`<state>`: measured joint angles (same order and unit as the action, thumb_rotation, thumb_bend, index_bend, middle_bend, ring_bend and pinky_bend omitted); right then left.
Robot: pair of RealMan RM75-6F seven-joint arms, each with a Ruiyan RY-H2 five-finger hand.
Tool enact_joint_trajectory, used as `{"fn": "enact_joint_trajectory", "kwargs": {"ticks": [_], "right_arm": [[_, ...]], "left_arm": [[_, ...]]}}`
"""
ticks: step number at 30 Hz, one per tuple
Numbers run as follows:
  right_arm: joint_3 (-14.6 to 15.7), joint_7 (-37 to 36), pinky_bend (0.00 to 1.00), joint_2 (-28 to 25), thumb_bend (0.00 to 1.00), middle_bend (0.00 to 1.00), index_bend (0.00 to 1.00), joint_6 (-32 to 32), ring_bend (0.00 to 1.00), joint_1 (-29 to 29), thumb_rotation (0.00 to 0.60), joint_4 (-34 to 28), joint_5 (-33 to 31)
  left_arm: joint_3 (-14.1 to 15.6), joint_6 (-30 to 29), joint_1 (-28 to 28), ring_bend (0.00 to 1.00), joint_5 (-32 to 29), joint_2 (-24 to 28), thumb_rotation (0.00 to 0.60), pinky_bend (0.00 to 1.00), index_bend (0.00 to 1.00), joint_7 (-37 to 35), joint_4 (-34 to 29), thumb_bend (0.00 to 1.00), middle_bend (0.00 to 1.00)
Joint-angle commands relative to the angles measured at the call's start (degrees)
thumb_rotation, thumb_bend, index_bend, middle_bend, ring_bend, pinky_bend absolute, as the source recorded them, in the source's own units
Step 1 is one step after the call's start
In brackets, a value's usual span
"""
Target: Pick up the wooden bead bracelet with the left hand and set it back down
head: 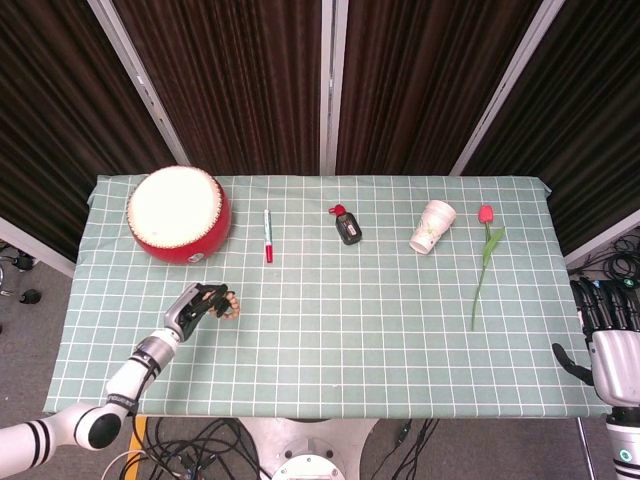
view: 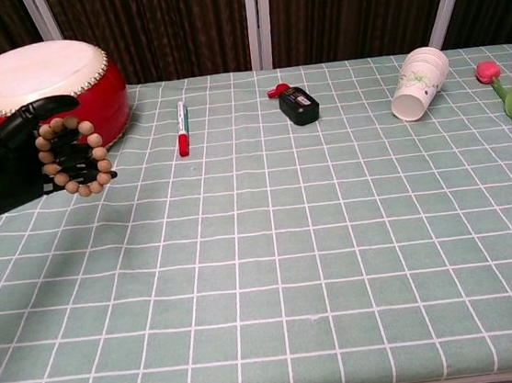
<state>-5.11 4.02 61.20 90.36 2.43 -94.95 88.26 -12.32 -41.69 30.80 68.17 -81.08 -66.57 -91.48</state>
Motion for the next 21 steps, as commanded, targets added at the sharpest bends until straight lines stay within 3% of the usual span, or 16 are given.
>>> {"fn": "enact_joint_trajectory", "kwargs": {"ticks": [1, 14, 21], "right_arm": [[0.00, 0.04, 0.00, -0.02, 0.12, 0.07, 0.00, 0.01, 0.00, -0.01, 0.600, -0.06, -0.02], [-0.03, 0.20, 0.00, -0.19, 0.12, 0.07, 0.00, 0.40, 0.00, -0.25, 0.600, -0.21, 0.01], [-0.11, 0.15, 0.00, -0.30, 0.12, 0.07, 0.00, 0.47, 0.00, -0.29, 0.600, -0.26, -0.08]], "left_arm": [[-0.16, 0.05, -0.22, 0.48, 0.18, -0.14, 0.351, 0.12, 0.80, 0.29, 0.06, 0.38, 0.80], [-0.80, -1.15, -1.25, 0.48, 2.57, -1.06, 0.271, 0.12, 0.78, 1.87, 0.24, 0.52, 0.77], [-0.32, -2.91, -1.75, 0.48, 5.89, -1.90, 0.250, 0.12, 0.70, 1.67, 0.90, 0.54, 0.73]]}}
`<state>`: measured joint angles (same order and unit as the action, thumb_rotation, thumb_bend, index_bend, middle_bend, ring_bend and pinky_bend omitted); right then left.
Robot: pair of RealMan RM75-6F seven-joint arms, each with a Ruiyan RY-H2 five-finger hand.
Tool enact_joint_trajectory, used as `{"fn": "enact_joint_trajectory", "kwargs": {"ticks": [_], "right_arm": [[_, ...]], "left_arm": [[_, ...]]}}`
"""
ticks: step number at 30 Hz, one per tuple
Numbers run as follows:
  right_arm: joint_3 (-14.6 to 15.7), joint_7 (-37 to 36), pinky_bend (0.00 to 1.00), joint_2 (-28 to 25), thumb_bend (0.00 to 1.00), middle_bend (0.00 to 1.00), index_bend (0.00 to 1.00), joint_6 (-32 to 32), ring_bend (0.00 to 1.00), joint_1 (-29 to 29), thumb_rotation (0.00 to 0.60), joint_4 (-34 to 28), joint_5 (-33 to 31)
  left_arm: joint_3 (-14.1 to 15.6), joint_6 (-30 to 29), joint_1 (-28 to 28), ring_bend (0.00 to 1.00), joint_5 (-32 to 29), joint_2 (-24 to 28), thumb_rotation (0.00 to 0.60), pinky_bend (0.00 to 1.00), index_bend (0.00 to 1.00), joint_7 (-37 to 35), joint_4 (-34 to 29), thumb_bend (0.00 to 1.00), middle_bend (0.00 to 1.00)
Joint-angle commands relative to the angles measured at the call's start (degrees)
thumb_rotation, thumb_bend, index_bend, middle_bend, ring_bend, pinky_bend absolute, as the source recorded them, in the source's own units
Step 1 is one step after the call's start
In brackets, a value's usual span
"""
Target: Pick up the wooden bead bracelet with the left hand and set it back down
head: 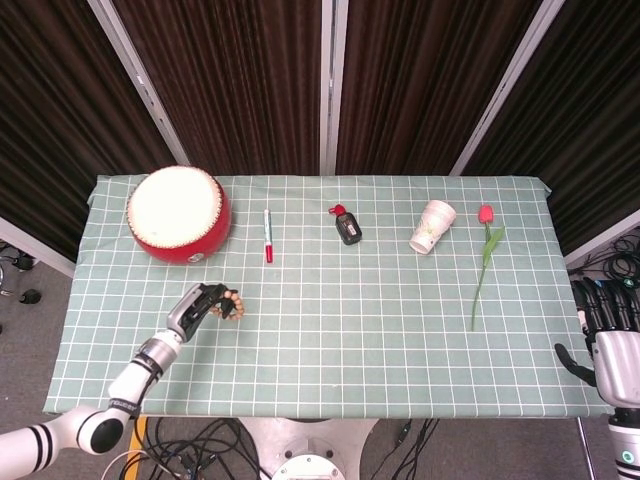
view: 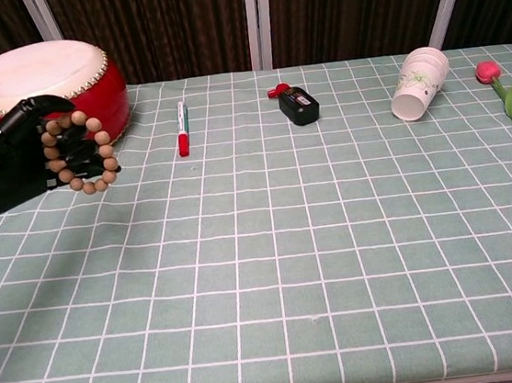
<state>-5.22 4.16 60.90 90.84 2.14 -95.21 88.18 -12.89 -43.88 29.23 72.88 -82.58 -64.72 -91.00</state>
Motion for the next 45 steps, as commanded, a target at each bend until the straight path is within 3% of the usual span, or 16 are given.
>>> {"fn": "enact_joint_trajectory", "kwargs": {"ticks": [1, 8, 14, 17, 23, 30, 41, 45], "right_arm": [[-0.03, 0.00, 0.00, -0.02, 0.12, 0.07, 0.00, 0.00, 0.00, 0.02, 0.600, -0.01, 0.00], [-0.12, 0.09, 0.00, -0.10, 0.12, 0.07, 0.00, -0.11, 0.00, 0.03, 0.600, -0.12, -0.25], [-0.13, 0.44, 0.00, -0.12, 0.12, 0.07, 0.00, -0.36, 0.00, 0.14, 0.600, -0.33, -0.32], [-0.17, 0.56, 0.00, -0.16, 0.12, 0.07, 0.00, -0.49, 0.00, 0.20, 0.600, -0.43, -0.42], [-0.26, 0.71, 0.00, -0.31, 0.12, 0.07, 0.00, -0.49, 0.00, 0.27, 0.600, -0.59, -0.40], [-0.27, 0.57, 0.00, -0.43, 0.12, 0.07, 0.00, -0.31, 0.00, 0.14, 0.600, -0.63, -0.48], [-0.20, 0.23, 0.00, -0.45, 0.12, 0.07, 0.00, -0.37, 0.00, 0.06, 0.600, -0.49, -0.55], [-0.21, 0.20, 0.00, -0.47, 0.12, 0.08, 0.00, -0.41, 0.00, 0.03, 0.600, -0.48, -0.67]], "left_arm": [[0.36, -0.97, -0.18, 0.48, 1.73, -0.56, 0.253, 0.12, 0.69, -0.25, 0.66, 0.55, 0.73], [1.04, -1.05, 0.31, 0.48, 4.62, -0.90, 0.411, 0.12, 0.64, -3.38, 2.05, 0.55, 0.70], [1.38, -0.72, 0.77, 0.48, 5.00, -0.84, 0.334, 0.12, 0.64, -4.85, 2.68, 0.53, 0.70], [1.59, -0.83, 0.85, 0.48, 5.06, -0.90, 0.332, 0.12, 0.64, -5.13, 2.83, 0.53, 0.70], [1.90, -1.29, 1.10, 0.47, 5.71, -0.89, 0.340, 0.12, 0.62, -5.80, 3.07, 0.56, 0.68], [2.72, -1.83, 1.61, 0.47, 7.54, -0.82, 0.439, 0.12, 0.53, -7.31, 3.50, 0.63, 0.64], [3.92, -2.74, 2.54, 0.47, 9.42, -0.71, 0.467, 0.12, 0.45, -9.63, 3.96, 0.76, 0.58], [4.39, -3.26, 2.83, 0.47, 10.21, -0.63, 0.435, 0.11, 0.44, -10.62, 4.13, 0.77, 0.58]]}}
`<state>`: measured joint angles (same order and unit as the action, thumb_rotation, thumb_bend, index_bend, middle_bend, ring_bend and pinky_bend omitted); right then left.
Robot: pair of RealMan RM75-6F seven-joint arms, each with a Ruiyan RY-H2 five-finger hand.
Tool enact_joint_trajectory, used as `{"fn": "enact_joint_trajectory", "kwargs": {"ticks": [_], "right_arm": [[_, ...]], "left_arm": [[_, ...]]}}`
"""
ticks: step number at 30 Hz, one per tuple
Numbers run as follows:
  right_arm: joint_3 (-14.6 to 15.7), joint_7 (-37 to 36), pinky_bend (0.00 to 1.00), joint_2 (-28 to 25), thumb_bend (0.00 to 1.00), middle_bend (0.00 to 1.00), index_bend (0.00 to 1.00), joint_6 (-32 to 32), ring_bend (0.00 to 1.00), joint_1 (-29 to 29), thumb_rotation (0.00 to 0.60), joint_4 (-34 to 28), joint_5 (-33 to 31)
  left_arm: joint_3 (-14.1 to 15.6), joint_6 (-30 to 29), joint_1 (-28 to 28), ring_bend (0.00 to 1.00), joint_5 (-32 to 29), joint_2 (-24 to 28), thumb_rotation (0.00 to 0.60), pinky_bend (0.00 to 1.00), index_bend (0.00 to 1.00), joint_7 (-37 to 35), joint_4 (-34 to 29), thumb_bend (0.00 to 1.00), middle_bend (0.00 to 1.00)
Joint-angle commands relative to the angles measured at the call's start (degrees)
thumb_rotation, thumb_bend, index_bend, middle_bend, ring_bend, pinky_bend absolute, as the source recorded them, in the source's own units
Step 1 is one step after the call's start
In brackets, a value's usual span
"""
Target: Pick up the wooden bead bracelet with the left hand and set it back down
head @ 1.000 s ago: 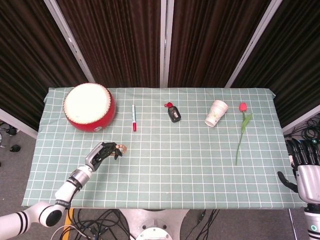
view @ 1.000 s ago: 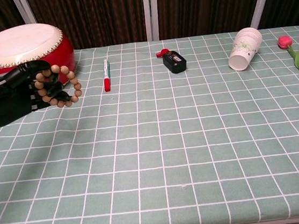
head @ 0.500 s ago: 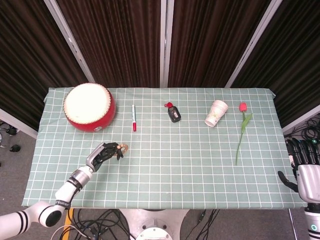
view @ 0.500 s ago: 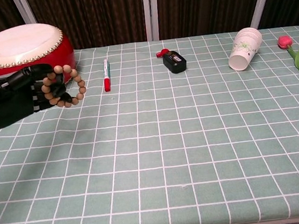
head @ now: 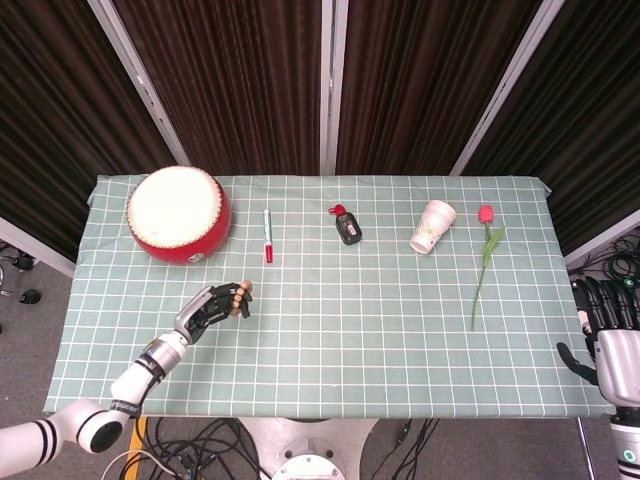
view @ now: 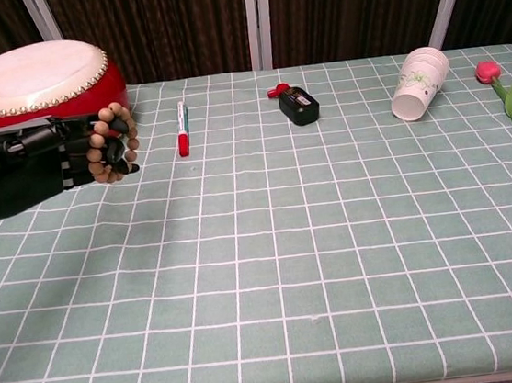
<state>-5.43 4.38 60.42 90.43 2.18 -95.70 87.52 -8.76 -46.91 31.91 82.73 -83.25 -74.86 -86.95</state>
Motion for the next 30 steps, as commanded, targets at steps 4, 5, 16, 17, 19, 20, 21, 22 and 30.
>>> {"fn": "enact_joint_trajectory", "kwargs": {"ticks": [4, 5, 16, 17, 19, 20, 21, 22, 30], "right_arm": [[0.01, -0.01, 0.00, 0.01, 0.12, 0.08, 0.00, -0.03, 0.00, -0.01, 0.600, -0.01, -0.03], [0.03, -0.02, 0.00, 0.03, 0.12, 0.08, 0.00, 0.00, 0.00, -0.03, 0.600, -0.01, 0.00], [0.12, -0.04, 0.00, 0.03, 0.12, 0.08, 0.00, 0.25, 0.00, -0.21, 0.600, 0.05, 0.15], [0.11, -0.03, 0.00, 0.03, 0.12, 0.08, 0.00, 0.27, 0.00, -0.22, 0.600, 0.05, 0.16], [0.10, -0.03, 0.00, 0.03, 0.12, 0.08, 0.00, 0.27, 0.00, -0.22, 0.600, 0.06, 0.15], [0.10, -0.01, 0.00, 0.03, 0.12, 0.08, 0.00, 0.23, 0.00, -0.21, 0.600, 0.06, 0.12], [0.10, 0.00, 0.00, 0.03, 0.12, 0.08, 0.00, 0.17, 0.00, -0.20, 0.600, 0.06, 0.09], [0.11, -0.01, 0.00, 0.06, 0.12, 0.08, 0.00, 0.14, 0.00, -0.19, 0.600, 0.07, 0.07], [0.06, 0.08, 0.00, 0.12, 0.12, 0.08, 0.00, 0.05, 0.00, -0.10, 0.600, 0.11, 0.09]], "left_arm": [[0.63, -0.55, 0.43, 0.47, 0.73, 0.17, 0.259, 0.11, 0.43, -1.98, 0.17, 0.70, 0.57], [0.69, -0.64, 0.50, 0.47, 0.74, 0.21, 0.225, 0.11, 0.43, -2.41, 0.23, 0.67, 0.57], [1.30, -1.14, 0.98, 0.47, -0.45, 0.08, 0.240, 0.12, 0.50, -1.36, 0.42, 0.53, 0.63], [1.26, -1.14, 0.99, 0.47, -0.76, 0.05, 0.259, 0.12, 0.52, -1.03, 0.40, 0.53, 0.64], [1.14, -1.06, 0.99, 0.47, -1.54, 0.02, 0.284, 0.12, 0.55, -0.35, 0.30, 0.53, 0.67], [1.12, -0.96, 0.98, 0.47, -1.93, 0.02, 0.289, 0.12, 0.57, 0.05, 0.26, 0.52, 0.68], [1.08, -0.90, 0.96, 0.47, -2.33, -0.01, 0.293, 0.12, 0.59, 0.47, 0.22, 0.50, 0.69], [0.99, -0.87, 0.90, 0.47, -2.84, -0.06, 0.295, 0.12, 0.60, 0.90, 0.11, 0.50, 0.69], [0.76, -0.53, 0.77, 0.47, -3.87, 0.02, 0.305, 0.12, 0.62, 1.90, -0.48, 0.44, 0.70]]}}
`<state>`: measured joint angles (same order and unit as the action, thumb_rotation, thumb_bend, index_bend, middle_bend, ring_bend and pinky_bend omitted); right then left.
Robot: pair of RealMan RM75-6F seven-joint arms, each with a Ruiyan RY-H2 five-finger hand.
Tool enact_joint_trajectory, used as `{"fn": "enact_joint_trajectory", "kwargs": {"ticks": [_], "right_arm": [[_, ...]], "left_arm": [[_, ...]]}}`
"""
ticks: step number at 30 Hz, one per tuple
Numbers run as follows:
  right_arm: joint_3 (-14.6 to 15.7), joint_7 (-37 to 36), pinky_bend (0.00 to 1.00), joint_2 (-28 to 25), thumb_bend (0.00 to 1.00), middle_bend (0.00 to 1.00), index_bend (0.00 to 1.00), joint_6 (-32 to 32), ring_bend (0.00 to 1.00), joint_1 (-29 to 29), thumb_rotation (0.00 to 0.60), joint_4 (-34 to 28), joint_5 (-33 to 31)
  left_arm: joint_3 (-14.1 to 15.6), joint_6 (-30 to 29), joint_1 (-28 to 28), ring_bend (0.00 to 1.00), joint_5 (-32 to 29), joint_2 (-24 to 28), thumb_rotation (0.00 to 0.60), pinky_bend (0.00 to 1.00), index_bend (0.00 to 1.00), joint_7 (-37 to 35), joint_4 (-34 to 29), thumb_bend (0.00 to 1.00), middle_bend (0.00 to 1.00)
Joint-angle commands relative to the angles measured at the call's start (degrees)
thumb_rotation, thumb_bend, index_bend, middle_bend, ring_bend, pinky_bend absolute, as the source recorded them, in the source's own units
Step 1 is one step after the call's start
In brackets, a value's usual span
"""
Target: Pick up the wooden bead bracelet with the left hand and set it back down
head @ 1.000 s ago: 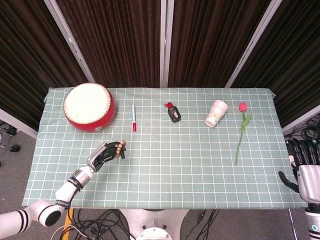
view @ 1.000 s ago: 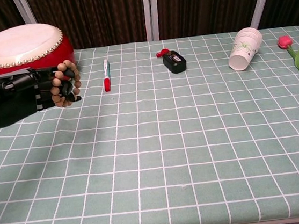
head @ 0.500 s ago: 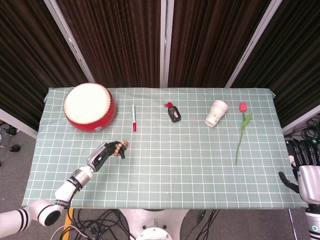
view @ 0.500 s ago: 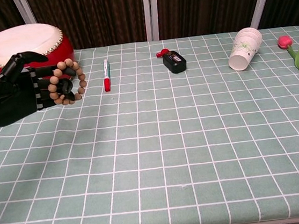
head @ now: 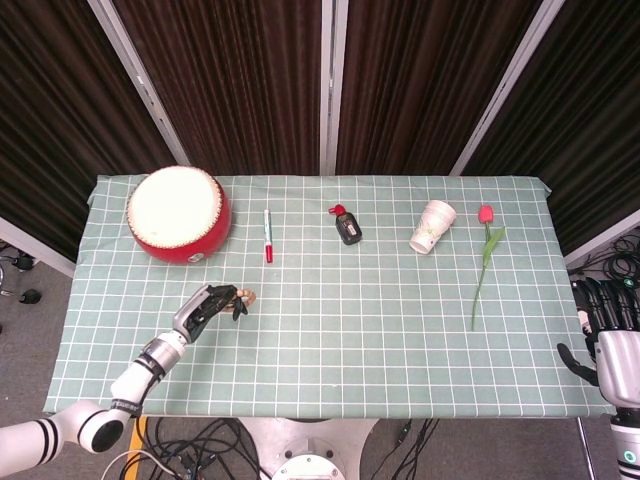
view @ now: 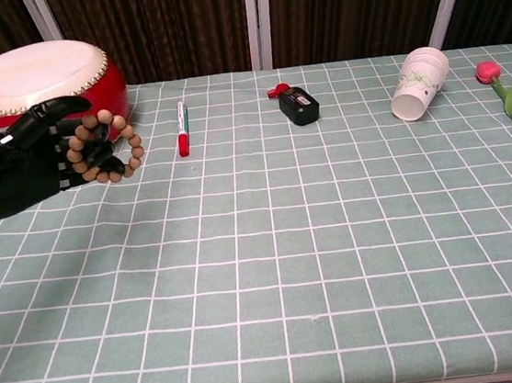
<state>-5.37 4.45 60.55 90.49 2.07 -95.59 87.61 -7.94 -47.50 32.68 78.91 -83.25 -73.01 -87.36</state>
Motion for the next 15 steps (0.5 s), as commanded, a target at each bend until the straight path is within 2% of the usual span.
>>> {"fn": "enact_joint_trajectory", "kwargs": {"ticks": [1, 9, 15], "right_arm": [[0.00, 0.02, 0.00, 0.00, 0.12, 0.08, 0.00, -0.02, 0.00, 0.01, 0.600, -0.01, 0.00], [0.02, -0.01, 0.00, 0.01, 0.12, 0.08, 0.00, -0.01, 0.00, -0.05, 0.600, -0.01, -0.07], [-0.01, -0.01, 0.00, 0.06, 0.12, 0.08, 0.00, -0.08, 0.00, 0.02, 0.600, 0.02, -0.04]], "left_arm": [[-0.09, 0.09, 0.00, 0.47, -0.06, 0.05, 0.314, 0.12, 0.62, 0.04, -0.11, 0.44, 0.70], [-0.34, 0.29, -0.16, 0.48, -0.65, 0.01, 0.418, 0.12, 0.65, 0.42, -0.21, 0.47, 0.72], [-0.60, 0.01, -0.53, 0.49, -1.11, -0.09, 0.425, 0.12, 0.68, 0.79, -0.38, 0.47, 0.75]]}}
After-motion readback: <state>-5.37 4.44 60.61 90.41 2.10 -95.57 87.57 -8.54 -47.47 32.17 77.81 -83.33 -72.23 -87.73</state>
